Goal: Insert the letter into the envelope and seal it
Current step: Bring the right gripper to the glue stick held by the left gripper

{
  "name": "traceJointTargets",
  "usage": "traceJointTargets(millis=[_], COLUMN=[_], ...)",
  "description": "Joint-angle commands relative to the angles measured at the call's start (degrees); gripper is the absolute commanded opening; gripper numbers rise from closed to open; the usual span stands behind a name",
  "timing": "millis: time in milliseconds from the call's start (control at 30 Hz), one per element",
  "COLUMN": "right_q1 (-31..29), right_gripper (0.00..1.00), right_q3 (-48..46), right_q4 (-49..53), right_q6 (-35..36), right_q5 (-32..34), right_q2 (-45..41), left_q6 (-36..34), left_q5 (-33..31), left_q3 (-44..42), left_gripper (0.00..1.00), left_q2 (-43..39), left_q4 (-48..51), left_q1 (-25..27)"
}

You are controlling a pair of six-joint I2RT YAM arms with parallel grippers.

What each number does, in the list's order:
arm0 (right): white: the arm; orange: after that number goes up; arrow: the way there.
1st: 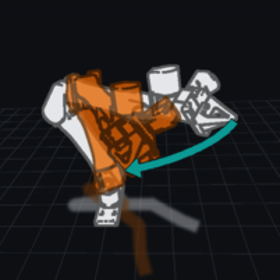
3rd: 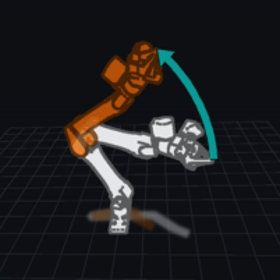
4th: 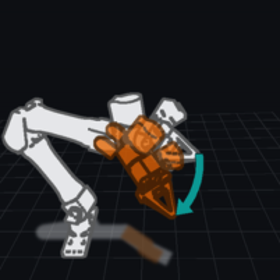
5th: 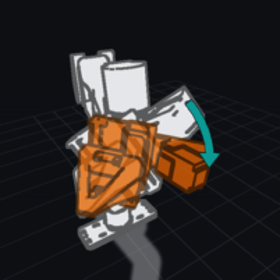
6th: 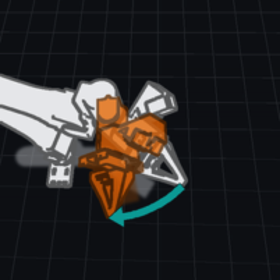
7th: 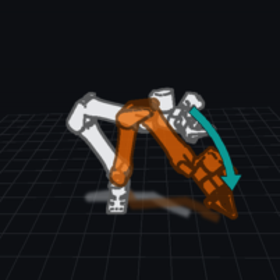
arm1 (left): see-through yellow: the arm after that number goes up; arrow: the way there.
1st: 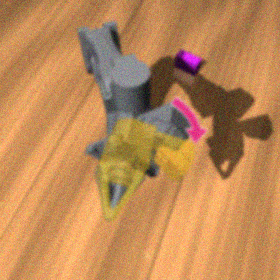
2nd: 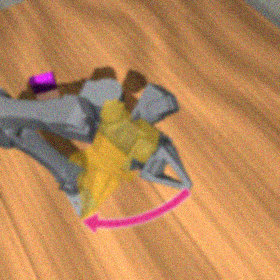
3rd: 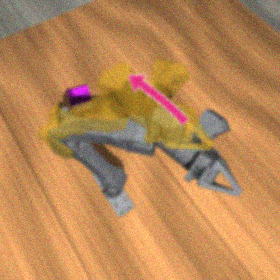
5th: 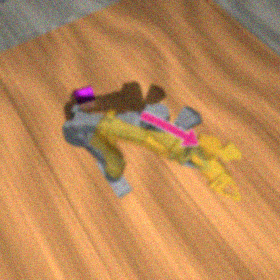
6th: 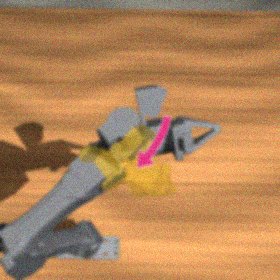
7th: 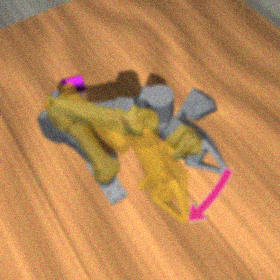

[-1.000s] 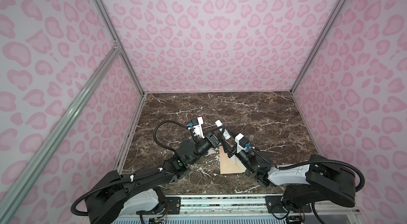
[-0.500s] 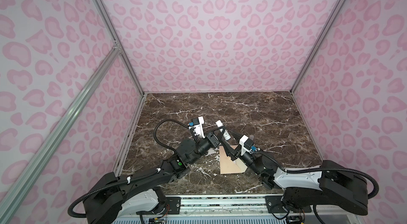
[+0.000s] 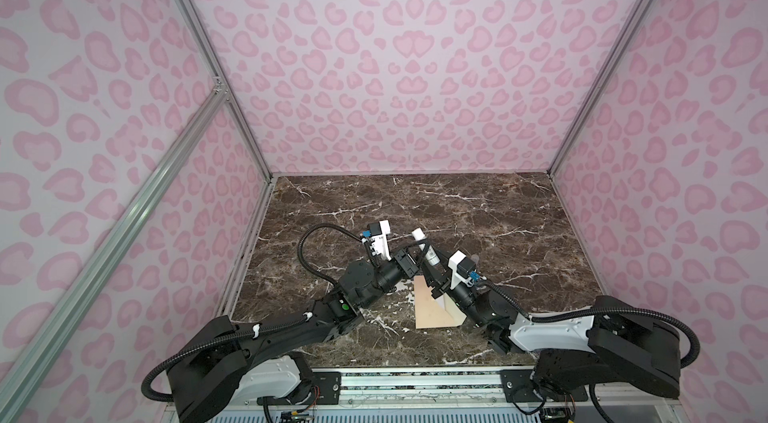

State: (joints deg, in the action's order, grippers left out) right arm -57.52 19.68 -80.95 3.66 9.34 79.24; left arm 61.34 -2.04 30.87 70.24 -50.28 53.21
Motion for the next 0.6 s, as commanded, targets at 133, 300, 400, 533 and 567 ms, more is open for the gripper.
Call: traceJointTargets(millis=[133,300,400,533,567], right_q1=[1.9,2.2,2.2,2.3,2.3], right_gripper=[0.32,0.25,0.18,0.12,0.12], right_q3=[2.3,2.8,2.7,2.4,2.3], right_q4=[-2.2,-1.1,-1.1,-0.5,0.1], right_q6=[1.5,2.1,2.3,1.8,1.5], right_q5=[2.6,3.1,3.4,3.8,3.9], right_q2=[1.4,2.2,2.3,1.4,0.9], left_q6=[1.6,1.8,1.8,1.4,1.0], left_q5=[2.9,3.6,3.8,4.4,4.3], left_q3=[0.9,0.9,0.8,0.6,0.5], left_gripper=[0.06,0.06,0.08,0.22,0.27], left_q2=[0.9,0.9,0.8,0.3,0.1], left_q4=[-3.8,-3.6,-3.4,-3.3,-3.3], left_q1=[0.1,0.1,0.1,0.1,0.1])
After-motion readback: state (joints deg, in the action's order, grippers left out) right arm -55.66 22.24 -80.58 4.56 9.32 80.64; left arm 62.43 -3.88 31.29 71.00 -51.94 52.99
